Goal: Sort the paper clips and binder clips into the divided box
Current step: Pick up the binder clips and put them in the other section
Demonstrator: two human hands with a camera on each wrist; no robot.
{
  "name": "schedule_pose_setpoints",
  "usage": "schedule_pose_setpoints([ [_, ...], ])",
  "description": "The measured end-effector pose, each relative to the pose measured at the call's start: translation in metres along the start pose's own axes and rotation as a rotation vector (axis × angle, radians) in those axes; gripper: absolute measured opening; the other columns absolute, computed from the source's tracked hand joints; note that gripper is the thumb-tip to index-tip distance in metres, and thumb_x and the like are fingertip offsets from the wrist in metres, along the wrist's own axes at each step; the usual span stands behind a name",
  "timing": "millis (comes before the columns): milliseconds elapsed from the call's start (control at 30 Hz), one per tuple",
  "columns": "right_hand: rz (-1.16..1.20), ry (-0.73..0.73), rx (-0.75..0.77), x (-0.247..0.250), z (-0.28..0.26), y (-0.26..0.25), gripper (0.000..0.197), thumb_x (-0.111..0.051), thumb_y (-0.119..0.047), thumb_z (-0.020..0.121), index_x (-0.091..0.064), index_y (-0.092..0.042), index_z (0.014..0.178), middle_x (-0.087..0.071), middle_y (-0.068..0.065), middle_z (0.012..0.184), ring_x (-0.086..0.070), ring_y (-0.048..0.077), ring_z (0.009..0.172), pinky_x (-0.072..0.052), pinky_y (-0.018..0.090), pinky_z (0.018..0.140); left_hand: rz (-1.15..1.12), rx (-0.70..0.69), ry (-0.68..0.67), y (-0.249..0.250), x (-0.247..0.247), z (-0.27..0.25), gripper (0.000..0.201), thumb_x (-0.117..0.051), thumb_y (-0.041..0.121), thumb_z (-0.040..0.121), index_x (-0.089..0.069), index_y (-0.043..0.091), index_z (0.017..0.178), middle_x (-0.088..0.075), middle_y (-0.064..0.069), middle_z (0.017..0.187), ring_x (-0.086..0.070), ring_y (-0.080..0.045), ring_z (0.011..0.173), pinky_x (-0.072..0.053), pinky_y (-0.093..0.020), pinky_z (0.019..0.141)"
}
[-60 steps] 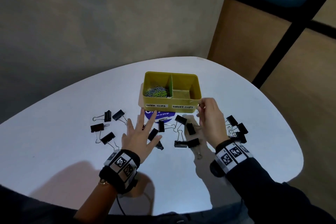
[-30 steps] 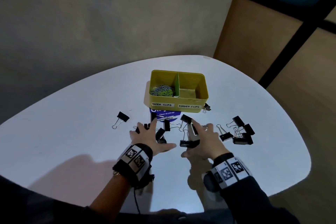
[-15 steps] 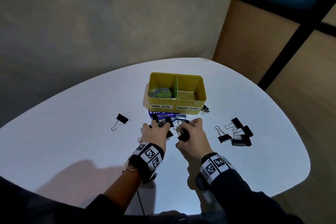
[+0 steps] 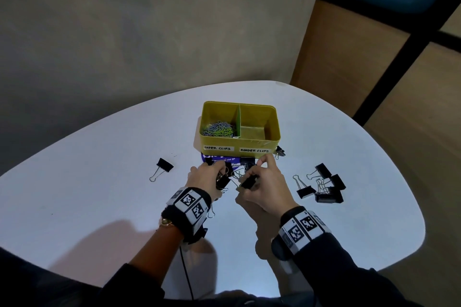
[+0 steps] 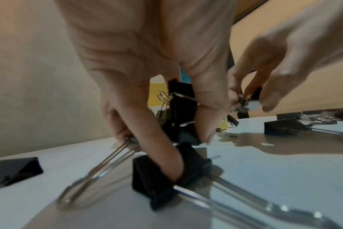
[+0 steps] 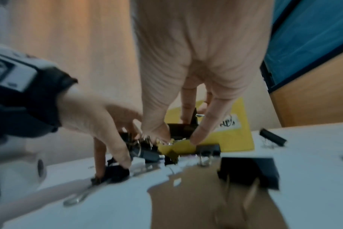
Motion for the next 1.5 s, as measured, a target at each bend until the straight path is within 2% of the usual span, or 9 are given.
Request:
schedule_pose_setpoints([
  [267, 0.119, 0.383, 0.19, 0.072, 0.045, -0.032, 0.031, -0.077, -0.017, 0.072, -0.068, -0.007, 0.1, -0.035, -0.002, 0.111, -0.054, 0.018, 0.099, -0.057, 0.031, 0.082, -0.164, -0.122, 0.007, 0.015, 0.03, -0.012, 0.041, -0.073, 0.004, 0.061, -0.051, 0.021, 0.092, -0.059, -0.002, 0.085, -0.06, -0.03, 0.076, -0.053, -0.031, 0.058],
  [400, 0.045, 0.222, 0.116, 0.079, 0.079, -0.015, 0.03, -0.067, -0.02, 0.086, -0.066, -0.014, 0.116, -0.05, 0.006, 0.12, -0.056, 0.022, 0.108, -0.048, 0.033, 0.096, -0.313, -0.261, 0.098, 0.048, 0.067, -0.015, 0.041, -0.076, 0.002, 0.064, -0.051, 0.02, 0.091, -0.061, -0.002, 0.093, -0.061, -0.024, 0.08, -0.054, -0.03, 0.06],
  [533, 0.022, 0.449, -0.006, 0.104, 0.054, 0.017, 0.019, -0.055, -0.019, 0.093, -0.069, -0.018, 0.106, -0.06, 0.006, 0.11, -0.064, 0.023, 0.095, -0.05, 0.033, 0.081, -0.403, -0.315, 0.268, 0.084, 0.104, 0.01, 0.043, -0.079, 0.006, 0.068, -0.052, 0.02, 0.098, -0.061, -0.002, 0.104, -0.059, -0.018, 0.091, -0.05, -0.02, 0.064],
  [733, -0.211, -0.209, -0.484, 0.037, 0.005, 0.061, 0.061, -0.07, -0.062, 0.066, -0.056, -0.019, 0.106, -0.059, 0.005, 0.104, -0.061, 0.026, 0.098, -0.049, 0.034, 0.077, -0.262, -0.314, 0.268, 0.122, 0.098, 0.065, 0.047, -0.081, 0.016, 0.069, -0.055, 0.022, 0.108, -0.062, -0.01, 0.108, -0.058, -0.03, 0.102, -0.052, -0.036, 0.086],
  [867, -0.252, -0.179, -0.427, 0.003, -0.002, 0.058, 0.054, -0.072, -0.052, 0.068, -0.052, -0.018, 0.104, -0.051, 0.007, 0.104, -0.06, 0.028, 0.092, -0.05, 0.033, 0.071, -0.252, -0.286, 0.231, 0.112, 0.092, 0.066, 0.062, -0.079, 0.028, 0.076, -0.051, 0.022, 0.131, -0.058, -0.009, 0.129, -0.053, -0.027, 0.12, -0.045, -0.036, 0.099],
  [1033, -0.221, 0.018, -0.334, -0.002, 0.002, 0.047, 0.039, -0.063, -0.031, 0.08, -0.049, -0.013, 0.112, -0.052, 0.012, 0.105, -0.059, 0.033, 0.089, -0.044, 0.033, 0.066, -0.331, -0.035, 0.629, 0.024, 0.107, 0.024, 0.043, -0.063, 0.03, 0.087, -0.052, 0.019, 0.128, -0.053, -0.009, 0.129, -0.043, -0.024, 0.125, -0.042, -0.038, 0.099],
  [1200, -0.222, 0.112, -0.115, -0.008, 0.018, 0.018, 0.048, -0.057, -0.01, 0.086, -0.041, -0.029, 0.128, -0.039, 0.012, 0.126, -0.055, 0.032, 0.095, -0.049, 0.038, 0.063, -0.072, 0.505, 0.177, -0.077, 0.061, 0.013, 0.06, -0.062, 0.039, 0.084, -0.036, 0.027, 0.137, -0.034, -0.019, 0.133, -0.034, -0.045, 0.123, -0.044, -0.054, 0.095],
  [1367, -0.317, -0.018, -0.137, -0.029, 0.021, 0.006, 0.06, -0.052, -0.043, 0.085, -0.027, -0.039, 0.14, -0.027, 0.01, 0.138, -0.04, 0.032, 0.112, -0.049, 0.039, 0.067, -0.265, 0.389, 0.026, -0.06, 0.025, 0.011, 0.082, -0.063, 0.061, 0.075, -0.025, 0.04, 0.144, -0.025, -0.015, 0.146, -0.032, -0.044, 0.133, -0.038, -0.055, 0.105],
  [1500, -0.306, -0.085, -0.181, -0.035, 0.023, 0.015, 0.047, -0.06, -0.04, 0.082, -0.046, -0.028, 0.126, -0.038, 0.006, 0.127, -0.038, 0.028, 0.117, -0.05, 0.038, 0.071, -0.088, 0.317, -0.032, -0.03, 0.006, 0.021, 0.065, -0.071, 0.05, 0.073, -0.043, 0.04, 0.131, -0.034, -0.01, 0.137, -0.032, -0.042, 0.129, -0.042, -0.054, 0.1],
])
Point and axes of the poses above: each hand's wrist, its own z-axis towards the middle knuckle, its own x-axis out of the back of the hand, y = z × x, the point moved 5 cm from there along z, towards the middle knuckle
